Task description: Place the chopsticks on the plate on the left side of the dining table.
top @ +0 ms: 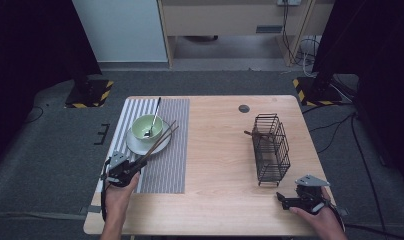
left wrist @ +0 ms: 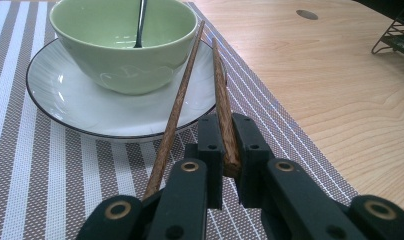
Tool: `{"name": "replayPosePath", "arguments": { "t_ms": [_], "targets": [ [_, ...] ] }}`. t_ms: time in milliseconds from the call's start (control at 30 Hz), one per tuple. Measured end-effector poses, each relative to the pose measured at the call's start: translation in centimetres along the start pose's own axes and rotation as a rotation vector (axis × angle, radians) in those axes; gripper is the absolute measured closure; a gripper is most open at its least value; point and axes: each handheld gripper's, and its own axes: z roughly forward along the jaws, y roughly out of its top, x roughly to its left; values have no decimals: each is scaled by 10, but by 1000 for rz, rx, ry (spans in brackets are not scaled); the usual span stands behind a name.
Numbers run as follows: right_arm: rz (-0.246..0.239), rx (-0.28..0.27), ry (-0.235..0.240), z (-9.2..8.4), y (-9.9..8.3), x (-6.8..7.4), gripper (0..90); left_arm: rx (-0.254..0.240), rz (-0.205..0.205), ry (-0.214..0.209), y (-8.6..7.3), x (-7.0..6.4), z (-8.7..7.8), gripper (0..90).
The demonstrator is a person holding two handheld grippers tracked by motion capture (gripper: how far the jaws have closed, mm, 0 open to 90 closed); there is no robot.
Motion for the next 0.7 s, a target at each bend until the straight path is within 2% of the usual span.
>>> {"name": "replayPosePath", "arguments": {
  "t_ms": [300, 700],
  "targets": [
    [0, 0, 0, 0, 0, 0, 6, 42, -8, -7, -8, 0, -3, 833],
    [0, -2, 0, 0, 0, 0, 6, 83, -13, 0, -13, 3, 3, 831]
  ]
}}
